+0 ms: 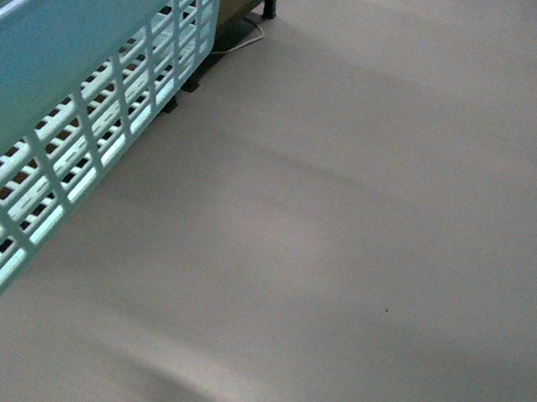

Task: Pick mango and avocado into basket

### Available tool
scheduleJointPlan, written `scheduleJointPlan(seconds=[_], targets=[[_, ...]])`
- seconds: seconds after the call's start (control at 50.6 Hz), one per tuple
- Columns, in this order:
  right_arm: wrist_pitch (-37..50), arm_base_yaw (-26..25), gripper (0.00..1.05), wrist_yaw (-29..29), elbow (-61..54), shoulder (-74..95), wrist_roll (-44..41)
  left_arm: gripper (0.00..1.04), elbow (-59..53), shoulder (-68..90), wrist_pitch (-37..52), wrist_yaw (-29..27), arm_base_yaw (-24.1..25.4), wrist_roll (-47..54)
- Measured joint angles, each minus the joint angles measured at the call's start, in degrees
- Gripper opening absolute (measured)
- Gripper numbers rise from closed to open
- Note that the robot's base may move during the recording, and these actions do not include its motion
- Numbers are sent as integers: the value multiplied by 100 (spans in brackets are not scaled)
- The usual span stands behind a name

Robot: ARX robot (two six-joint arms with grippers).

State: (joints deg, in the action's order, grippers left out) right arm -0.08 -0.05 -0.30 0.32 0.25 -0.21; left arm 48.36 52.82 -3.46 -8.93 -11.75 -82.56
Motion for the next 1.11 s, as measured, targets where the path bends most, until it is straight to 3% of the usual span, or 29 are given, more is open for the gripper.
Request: scheduleJointPlan(seconds=[1.107], targets=[[0, 0, 97, 2, 0, -2, 0, 7, -4, 0, 2, -2, 0, 0]])
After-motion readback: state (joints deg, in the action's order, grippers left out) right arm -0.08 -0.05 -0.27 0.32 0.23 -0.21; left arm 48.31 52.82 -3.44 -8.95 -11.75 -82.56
